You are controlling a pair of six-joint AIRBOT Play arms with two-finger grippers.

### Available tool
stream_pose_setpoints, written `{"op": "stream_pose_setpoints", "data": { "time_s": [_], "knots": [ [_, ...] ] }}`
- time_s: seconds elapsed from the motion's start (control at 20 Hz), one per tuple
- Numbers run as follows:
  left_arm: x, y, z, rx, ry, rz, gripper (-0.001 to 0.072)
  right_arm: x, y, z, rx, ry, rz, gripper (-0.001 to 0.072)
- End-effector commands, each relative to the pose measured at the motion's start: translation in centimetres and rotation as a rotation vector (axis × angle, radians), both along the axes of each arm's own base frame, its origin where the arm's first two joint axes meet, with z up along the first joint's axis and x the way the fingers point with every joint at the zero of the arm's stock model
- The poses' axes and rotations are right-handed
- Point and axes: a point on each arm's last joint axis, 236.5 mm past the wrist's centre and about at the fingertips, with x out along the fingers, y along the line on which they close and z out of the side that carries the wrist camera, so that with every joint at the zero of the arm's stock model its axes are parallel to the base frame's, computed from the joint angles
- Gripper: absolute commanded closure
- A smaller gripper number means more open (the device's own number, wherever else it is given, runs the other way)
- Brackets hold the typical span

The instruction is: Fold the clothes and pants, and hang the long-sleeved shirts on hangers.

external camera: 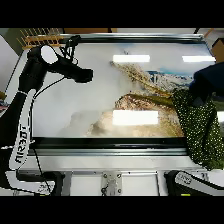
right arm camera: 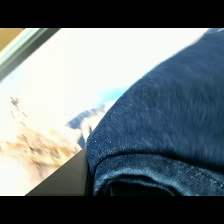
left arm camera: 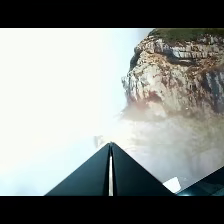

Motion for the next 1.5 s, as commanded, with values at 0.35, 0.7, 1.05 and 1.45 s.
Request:
{"op": "stream_pose_setpoints", "data": {
  "time_s": [0.35, 0.7, 1.05, 1.45],
  "knots": [
    [-0.7, 0.1, -0.3, 0.009, 0.027, -0.012, 0.0673, -16.2, -1.8, -8.1, -0.154, 0.62, -0.124, 0.0692],
    [-0.9, 0.1, -0.5, 0.014, 0.039, -0.017, 0.0673, -21.0, -3.5, -11.6, -0.193, 0.845, -0.186, 0.0194],
    [-0.9, 0.1, -0.4, 0.013, 0.038, -0.017, 0.0673, -14.8, -1.2, -3.6, -0.327, 0.478, -0.111, 0.0023],
    [-4.6, -0.2, -2.7, -0.029, -0.008, 0.06, 0.0674, -9.3, 22.8, -6.8, -0.236, 0.276, 0.575, 0.0024]
  ]
}}
